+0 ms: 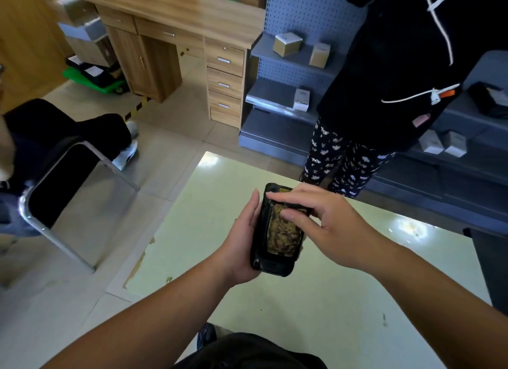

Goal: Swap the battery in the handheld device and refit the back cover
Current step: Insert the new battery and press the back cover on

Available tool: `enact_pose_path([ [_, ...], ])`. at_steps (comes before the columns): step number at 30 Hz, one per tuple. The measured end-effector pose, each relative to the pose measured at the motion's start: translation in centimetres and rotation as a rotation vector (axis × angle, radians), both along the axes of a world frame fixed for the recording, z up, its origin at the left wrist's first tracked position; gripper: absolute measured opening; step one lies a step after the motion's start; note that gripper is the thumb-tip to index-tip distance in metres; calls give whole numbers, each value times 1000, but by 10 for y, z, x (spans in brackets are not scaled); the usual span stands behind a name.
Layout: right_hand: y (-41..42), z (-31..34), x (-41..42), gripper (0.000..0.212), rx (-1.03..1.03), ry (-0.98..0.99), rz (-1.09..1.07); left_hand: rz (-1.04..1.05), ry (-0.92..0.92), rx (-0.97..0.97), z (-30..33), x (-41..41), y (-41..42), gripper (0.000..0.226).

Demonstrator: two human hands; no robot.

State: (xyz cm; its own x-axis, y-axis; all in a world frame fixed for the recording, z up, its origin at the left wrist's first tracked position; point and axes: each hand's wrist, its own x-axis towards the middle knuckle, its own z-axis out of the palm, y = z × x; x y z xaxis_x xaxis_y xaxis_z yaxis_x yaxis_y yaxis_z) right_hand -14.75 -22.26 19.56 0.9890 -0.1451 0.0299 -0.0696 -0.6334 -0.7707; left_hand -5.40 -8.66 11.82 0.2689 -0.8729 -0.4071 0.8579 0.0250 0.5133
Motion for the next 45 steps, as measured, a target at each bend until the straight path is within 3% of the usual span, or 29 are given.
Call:
enact_pose_path([
  [7,2,-12,-3,35,29,-1,-4,32,6,37,3,-4,1,66],
  [15,13,-31,-17,41,-82,-123,-13,35,-21,134,6,-7,1,66],
  [20,16,-38,-24,43,-209,-220,31,27,-22,173,3,-9,2,71],
  [24,10,-49,-22,40,-255,-175,-10,41,-41,195,3,-11,1,70],
  [29,13,-70,-26,42,-483,-99,-132,11,-71,222,4,-16,-3,67],
  [33,12,-65,-25,42,-400,-70,-107,-9,-76,208,3,-18,0,62],
  [38,13,-61,-29,40,-342,-79,-112,-23,-76,192,7,-18,-1,73],
  [45,13,-41,-35,30,-53,-213,-203,6,-26,133,2,-18,0,71],
])
